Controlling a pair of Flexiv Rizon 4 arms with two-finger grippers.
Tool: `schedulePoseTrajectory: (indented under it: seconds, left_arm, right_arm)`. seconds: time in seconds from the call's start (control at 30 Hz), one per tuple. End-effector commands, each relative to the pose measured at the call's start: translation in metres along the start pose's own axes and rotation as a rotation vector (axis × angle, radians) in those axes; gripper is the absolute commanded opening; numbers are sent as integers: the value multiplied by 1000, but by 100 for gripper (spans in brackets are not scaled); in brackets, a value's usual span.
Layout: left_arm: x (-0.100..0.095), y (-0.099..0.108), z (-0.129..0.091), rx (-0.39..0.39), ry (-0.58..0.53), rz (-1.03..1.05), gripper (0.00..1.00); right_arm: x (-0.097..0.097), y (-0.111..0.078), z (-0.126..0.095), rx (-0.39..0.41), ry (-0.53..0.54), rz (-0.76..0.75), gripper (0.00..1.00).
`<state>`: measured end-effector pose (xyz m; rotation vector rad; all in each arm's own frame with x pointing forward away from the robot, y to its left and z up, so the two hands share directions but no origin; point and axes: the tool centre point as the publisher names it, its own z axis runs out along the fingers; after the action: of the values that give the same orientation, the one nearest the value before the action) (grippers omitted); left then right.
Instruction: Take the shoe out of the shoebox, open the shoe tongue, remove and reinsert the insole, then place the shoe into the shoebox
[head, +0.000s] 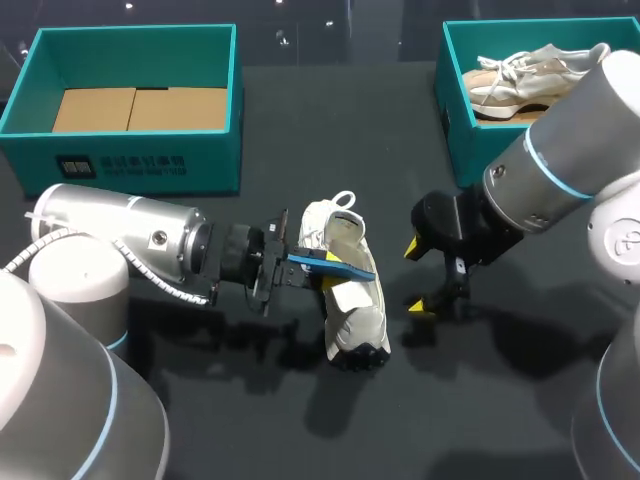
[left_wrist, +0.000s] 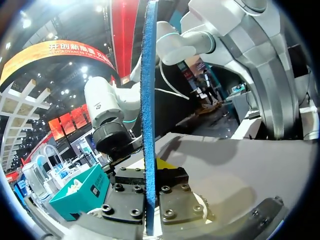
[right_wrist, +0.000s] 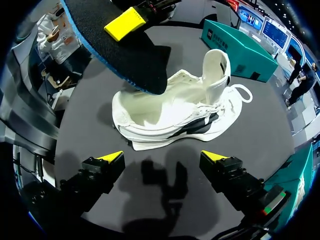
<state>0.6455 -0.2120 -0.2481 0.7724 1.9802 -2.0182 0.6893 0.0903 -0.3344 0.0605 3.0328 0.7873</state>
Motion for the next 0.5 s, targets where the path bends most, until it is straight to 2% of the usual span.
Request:
schedulePoseTrajectory:
  seconds: [0.03,0.5]
  left_arm:
    - [0,6,6,3,-4,6,0]
    - [2,7,9,-8,-36,59,0]
  right_arm:
    - [-2,4,18,-6,7,-3,100]
    - [1,4,26,-18,29,2,100]
